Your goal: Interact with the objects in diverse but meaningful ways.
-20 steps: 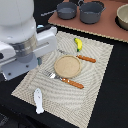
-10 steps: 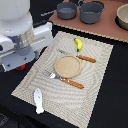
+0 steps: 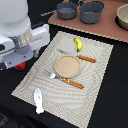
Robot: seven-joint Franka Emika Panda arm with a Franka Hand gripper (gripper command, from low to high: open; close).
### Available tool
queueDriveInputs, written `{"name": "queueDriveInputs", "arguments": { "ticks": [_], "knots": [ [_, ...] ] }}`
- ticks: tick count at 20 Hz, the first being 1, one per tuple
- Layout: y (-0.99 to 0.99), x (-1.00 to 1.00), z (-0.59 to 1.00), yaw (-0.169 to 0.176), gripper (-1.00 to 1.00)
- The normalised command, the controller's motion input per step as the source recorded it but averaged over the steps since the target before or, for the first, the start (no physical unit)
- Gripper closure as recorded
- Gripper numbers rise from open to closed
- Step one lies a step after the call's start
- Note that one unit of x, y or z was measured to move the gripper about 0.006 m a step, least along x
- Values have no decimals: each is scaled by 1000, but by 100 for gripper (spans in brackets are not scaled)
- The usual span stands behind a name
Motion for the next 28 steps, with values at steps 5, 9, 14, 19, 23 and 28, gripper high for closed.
{"name": "queueDriveInputs", "arguments": {
  "ticks": [5,9,14,19,23,28],
  "knots": [
    [172,-917,-123,-32,-100],
    [72,-554,-82,-125,-100],
    [90,-141,-81,-129,-100],
    [203,143,-2,-70,-100],
    [234,39,-110,-26,-100],
    [74,-80,-255,-2,-100]
  ]
}}
